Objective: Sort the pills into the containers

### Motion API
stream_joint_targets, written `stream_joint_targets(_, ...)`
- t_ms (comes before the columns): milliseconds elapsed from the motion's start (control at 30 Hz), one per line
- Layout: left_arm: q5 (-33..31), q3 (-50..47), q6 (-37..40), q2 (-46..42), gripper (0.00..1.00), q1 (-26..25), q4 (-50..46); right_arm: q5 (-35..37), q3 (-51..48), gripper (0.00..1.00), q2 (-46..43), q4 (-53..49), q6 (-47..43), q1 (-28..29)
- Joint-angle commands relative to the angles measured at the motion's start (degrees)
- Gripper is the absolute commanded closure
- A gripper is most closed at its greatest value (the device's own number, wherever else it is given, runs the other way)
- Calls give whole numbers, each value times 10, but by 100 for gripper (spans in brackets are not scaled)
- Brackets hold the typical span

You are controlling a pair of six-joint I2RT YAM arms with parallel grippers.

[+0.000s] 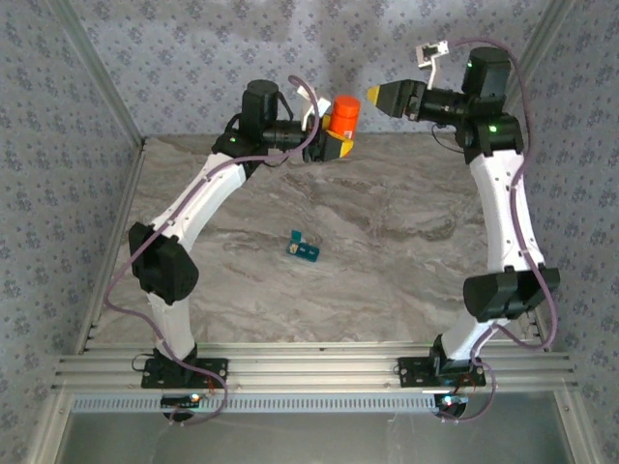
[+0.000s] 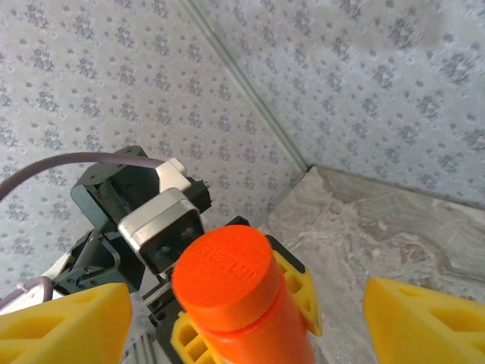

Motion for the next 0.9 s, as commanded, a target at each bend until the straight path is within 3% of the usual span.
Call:
stream_joint_targets(0, 37, 25, 1, 7, 100, 2, -9, -64, 41, 18, 27, -36, -12, 7)
stream_joint_targets(600, 41, 39, 0, 14, 100, -4, -22, -52, 81, 25, 62, -85, -39, 54)
stream_joint_targets(733, 41, 40, 1, 14, 100, -5, -25, -48, 80, 29, 63, -93, -45, 60)
stream_joint_targets(867, 40, 40, 1, 14, 100, -6, -27, -46, 79, 42, 63, -96, -48, 63)
